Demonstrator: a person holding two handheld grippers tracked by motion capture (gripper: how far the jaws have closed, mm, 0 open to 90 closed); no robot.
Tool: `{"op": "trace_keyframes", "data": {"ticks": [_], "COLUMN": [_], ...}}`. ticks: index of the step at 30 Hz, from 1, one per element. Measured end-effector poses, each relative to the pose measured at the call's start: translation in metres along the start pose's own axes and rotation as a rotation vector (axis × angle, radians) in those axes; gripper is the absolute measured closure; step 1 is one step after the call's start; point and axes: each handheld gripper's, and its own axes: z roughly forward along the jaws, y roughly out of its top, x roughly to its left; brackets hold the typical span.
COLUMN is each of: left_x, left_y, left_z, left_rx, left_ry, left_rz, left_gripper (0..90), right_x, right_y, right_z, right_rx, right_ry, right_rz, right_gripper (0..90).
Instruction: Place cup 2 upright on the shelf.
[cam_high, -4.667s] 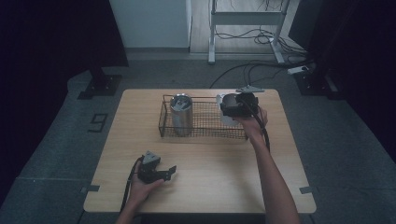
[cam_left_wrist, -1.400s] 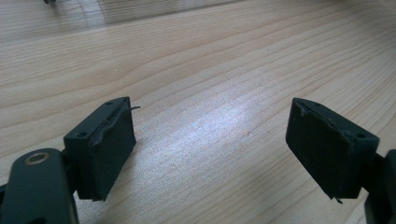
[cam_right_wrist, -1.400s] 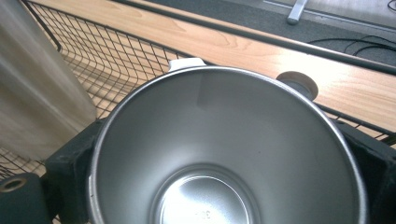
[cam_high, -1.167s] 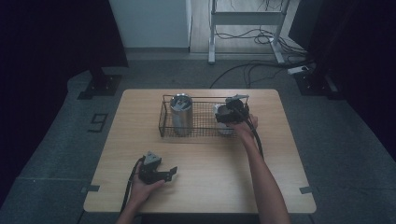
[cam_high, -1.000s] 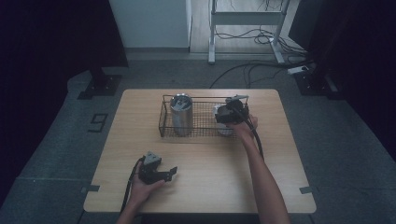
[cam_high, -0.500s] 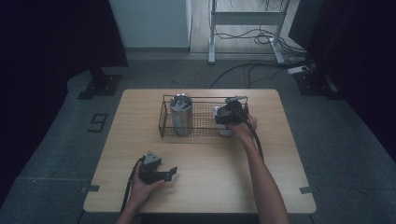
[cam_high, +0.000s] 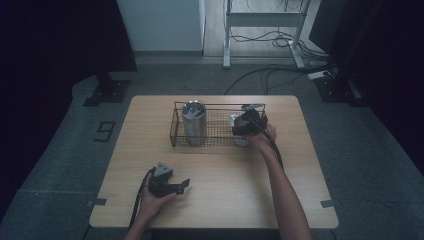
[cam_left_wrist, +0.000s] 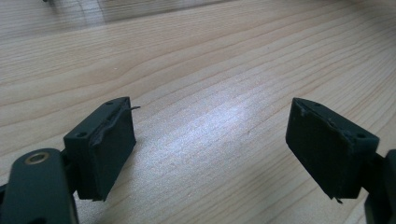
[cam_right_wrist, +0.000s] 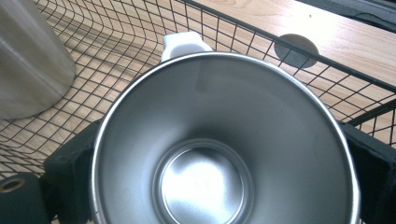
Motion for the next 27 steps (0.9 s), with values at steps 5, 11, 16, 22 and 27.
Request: {"op": "trace_keyframes", "data": {"ticks": [5,11,16,22,27], "left_x": [0.000,0.000,0.001,0.003,0.003], "left_y": [0.000,0.000,0.000,0.000,0.000], "left_z": [0.000,0.000,0.000,0.000,0.000], "left_rx": [0.000,0.001,0.001,0.002,0.006], "left_ry": [0.001,-0.001,-0.003,-0.014,-0.009], "left_rz": [0.001,0.000,-0.003,-0.019,-0.019], "left_gripper": [16.0,16.0,16.0,16.0,16.0], "right_x": [0.000,-0.001,-0.003,-0.004,-0.006], "right_y": [0.000,0.001,0.003,0.002,0.000], "right_z": [-0.001,-0.007,-0.013,-0.024,-0.033], "right_rx": [0.006,-0.040,-0.085,-0.142,-0.192], "right_ry": [-0.003,0.035,0.037,0.049,0.063], "right_rz": [-0.008,-0.001,0.010,0.020,0.047], "right_gripper": [2.6,0.0,0.0,0.0,0.1]}}
